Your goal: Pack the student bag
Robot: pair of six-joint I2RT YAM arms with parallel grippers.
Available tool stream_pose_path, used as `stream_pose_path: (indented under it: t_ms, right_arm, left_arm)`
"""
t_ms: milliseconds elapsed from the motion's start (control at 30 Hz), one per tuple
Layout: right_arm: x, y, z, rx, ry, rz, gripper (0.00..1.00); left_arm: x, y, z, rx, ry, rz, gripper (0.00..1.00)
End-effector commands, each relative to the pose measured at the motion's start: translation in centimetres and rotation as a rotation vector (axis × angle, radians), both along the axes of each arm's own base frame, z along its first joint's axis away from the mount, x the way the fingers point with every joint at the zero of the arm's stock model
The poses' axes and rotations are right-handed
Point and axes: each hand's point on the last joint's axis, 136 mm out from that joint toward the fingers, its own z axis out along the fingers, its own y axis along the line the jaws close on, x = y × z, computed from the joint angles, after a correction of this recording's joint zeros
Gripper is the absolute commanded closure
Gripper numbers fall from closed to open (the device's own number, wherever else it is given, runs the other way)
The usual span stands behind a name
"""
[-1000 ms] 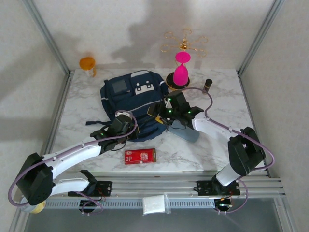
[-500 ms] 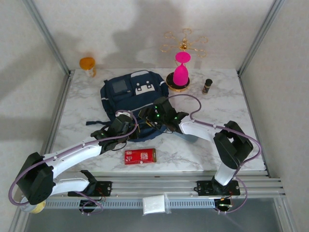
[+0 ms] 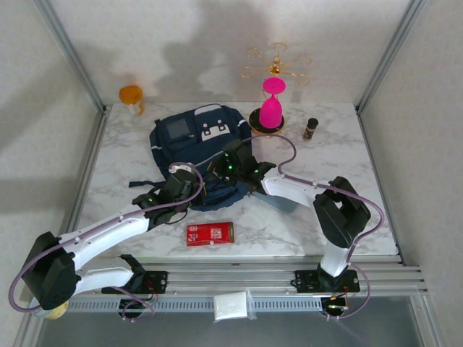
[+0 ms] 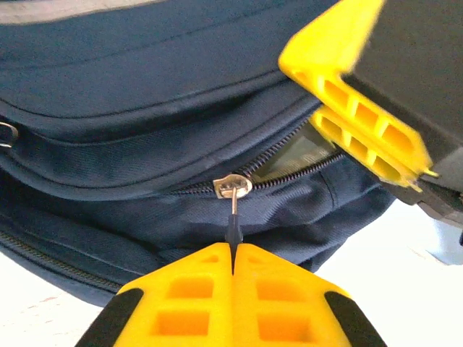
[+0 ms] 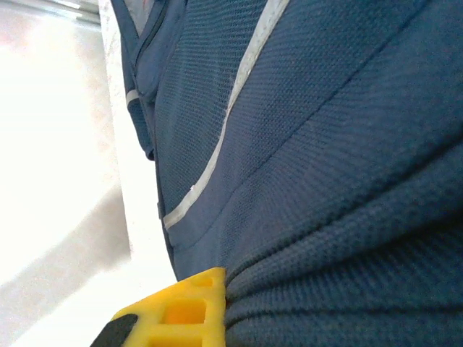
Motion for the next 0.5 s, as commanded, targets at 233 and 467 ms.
stream_pose_path:
  t_ms: [233, 467]
  right_arm:
    - [-0.3, -2.7, 8.8, 0.165, -0.127, 0.152, 1.0]
    - [-1.1, -4.1, 9.0, 0.182, -0.132, 0.175, 1.0]
  left_arm:
    - [0.1, 8.6, -0.7, 0.159, 0.051, 0.251, 1.0]
    - [2.9, 12.8, -1.1, 0.208, 0.032, 0.401, 1.0]
